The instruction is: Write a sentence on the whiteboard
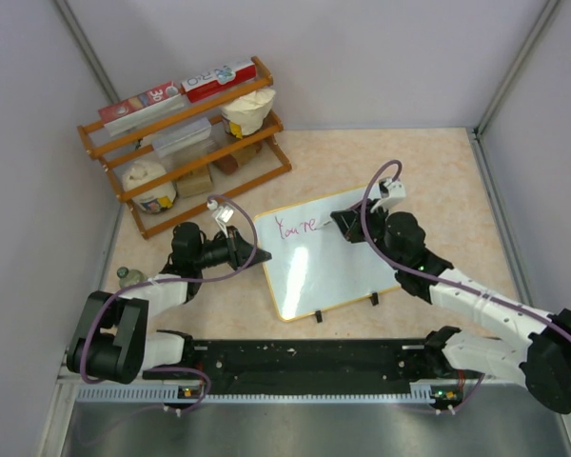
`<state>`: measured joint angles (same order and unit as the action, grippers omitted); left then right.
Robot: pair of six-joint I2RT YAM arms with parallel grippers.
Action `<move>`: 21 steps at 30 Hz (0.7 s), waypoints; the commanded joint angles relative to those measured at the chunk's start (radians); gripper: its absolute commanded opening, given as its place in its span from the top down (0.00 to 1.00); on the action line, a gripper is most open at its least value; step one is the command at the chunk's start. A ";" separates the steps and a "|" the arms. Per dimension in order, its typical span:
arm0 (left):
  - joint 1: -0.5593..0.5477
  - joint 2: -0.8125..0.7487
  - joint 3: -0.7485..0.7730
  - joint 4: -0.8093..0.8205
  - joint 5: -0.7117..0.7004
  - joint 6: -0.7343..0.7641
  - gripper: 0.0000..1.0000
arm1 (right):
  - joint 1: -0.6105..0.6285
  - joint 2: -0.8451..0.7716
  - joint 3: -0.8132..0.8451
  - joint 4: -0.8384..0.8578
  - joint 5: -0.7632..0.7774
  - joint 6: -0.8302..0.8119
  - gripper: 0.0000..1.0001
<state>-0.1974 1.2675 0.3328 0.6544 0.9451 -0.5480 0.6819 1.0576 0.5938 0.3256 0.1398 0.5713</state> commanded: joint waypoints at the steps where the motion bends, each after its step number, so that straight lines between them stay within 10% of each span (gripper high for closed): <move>1: -0.002 -0.002 0.008 0.013 -0.034 0.083 1.00 | -0.045 -0.053 -0.037 0.076 -0.051 0.013 1.00; 21: -0.002 -0.008 0.005 0.014 -0.034 0.083 1.00 | -0.104 -0.291 -0.072 0.040 -0.106 0.021 1.00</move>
<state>-0.1974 1.2675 0.3328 0.6586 0.9516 -0.5480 0.5945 0.7921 0.5304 0.3687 0.0502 0.6029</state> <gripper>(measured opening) 0.175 0.103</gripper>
